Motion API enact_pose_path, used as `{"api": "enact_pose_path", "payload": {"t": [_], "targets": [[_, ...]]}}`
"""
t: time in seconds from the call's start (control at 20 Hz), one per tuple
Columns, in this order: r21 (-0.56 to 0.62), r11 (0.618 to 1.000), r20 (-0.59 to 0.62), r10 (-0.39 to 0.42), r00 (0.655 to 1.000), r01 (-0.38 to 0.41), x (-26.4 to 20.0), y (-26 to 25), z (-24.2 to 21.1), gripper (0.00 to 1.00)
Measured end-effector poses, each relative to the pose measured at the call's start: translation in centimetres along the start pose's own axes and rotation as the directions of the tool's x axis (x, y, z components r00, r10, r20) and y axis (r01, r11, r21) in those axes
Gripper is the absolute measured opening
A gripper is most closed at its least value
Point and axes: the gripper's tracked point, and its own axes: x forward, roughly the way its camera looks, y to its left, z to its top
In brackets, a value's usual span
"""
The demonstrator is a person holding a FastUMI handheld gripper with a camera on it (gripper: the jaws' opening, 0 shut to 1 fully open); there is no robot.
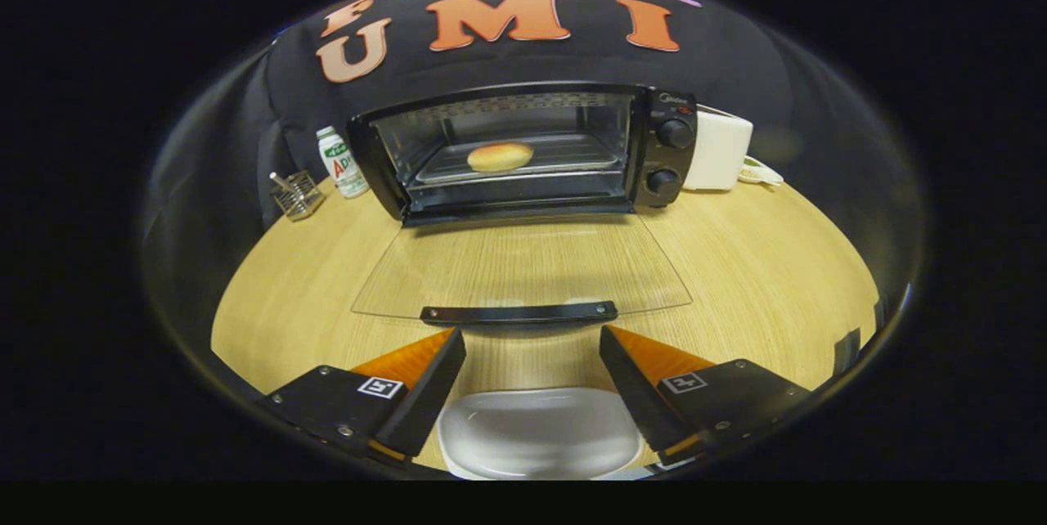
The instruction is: Open the toaster oven, put the food inside, and close the toaster oven door.
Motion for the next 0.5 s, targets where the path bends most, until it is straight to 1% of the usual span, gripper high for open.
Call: {"api": "enact_pose_path", "payload": {"t": [0.2, 0.35, 0.45, 0.5], "targets": [[-0.057, 0.998, -0.063, -0.020, 0.998, 0.017, 1.6, 0.0, -1.3, 0.99], [-0.060, 0.998, -0.107, -0.035, 0.994, 0.028, 2.5, 0.0, -1.9, 0.99], [-0.059, 0.998, -0.119, -0.029, 0.992, 0.022, 3.2, 0.3, -2.2, 0.99], [-0.068, 0.997, -0.101, -0.031, 0.994, 0.024, 3.4, 0.2, -2.0, 0.99]]}}
